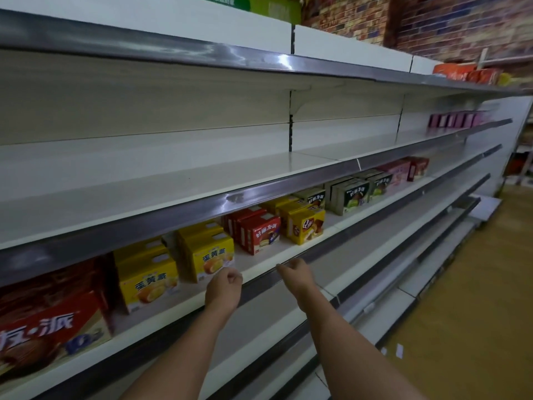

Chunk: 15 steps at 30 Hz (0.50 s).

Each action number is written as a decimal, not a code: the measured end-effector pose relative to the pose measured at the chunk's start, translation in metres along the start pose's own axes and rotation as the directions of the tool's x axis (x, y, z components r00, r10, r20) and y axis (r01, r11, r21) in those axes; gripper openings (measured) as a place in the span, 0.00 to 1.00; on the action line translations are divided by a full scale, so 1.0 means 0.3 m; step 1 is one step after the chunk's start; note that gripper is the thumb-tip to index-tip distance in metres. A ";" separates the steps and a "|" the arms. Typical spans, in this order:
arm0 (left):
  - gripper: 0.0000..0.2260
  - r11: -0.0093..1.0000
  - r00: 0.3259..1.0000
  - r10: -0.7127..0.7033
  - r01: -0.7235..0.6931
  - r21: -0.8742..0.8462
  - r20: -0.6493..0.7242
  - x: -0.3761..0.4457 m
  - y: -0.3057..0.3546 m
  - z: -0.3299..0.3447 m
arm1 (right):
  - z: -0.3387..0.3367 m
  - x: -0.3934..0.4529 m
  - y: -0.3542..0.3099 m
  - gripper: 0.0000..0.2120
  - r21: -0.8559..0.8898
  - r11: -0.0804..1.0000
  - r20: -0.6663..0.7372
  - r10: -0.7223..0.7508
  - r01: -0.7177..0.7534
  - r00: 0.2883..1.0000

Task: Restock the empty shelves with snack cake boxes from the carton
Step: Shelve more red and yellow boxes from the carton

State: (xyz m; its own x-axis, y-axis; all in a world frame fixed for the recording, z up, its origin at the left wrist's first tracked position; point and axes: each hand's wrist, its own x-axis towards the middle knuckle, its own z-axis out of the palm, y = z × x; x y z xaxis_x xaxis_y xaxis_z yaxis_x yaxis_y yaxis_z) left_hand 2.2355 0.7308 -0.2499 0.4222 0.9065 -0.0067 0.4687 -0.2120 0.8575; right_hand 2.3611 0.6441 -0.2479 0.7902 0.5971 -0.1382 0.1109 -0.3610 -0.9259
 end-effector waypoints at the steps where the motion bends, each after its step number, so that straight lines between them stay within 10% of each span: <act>1: 0.08 1.000 1.000 -0.004 0.004 -0.007 -0.007 0.007 0.016 0.021 | -0.016 0.025 0.003 0.29 -0.022 1.000 0.019 -0.006 0.007 1.000; 15: 0.10 1.000 0.999 -0.015 0.014 0.026 0.036 0.085 0.059 0.189 | -0.136 0.124 0.077 0.26 -0.088 0.995 0.110 -0.027 0.037 0.994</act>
State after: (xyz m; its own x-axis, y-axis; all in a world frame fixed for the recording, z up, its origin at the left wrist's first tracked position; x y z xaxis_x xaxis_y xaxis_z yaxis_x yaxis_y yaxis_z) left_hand 2.2987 0.7295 -0.2642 0.4424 0.8960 -0.0381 0.4949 -0.2085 0.8436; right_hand 2.4177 0.6289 -0.2600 0.7158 0.6818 -0.1511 0.1927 -0.4007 -0.8957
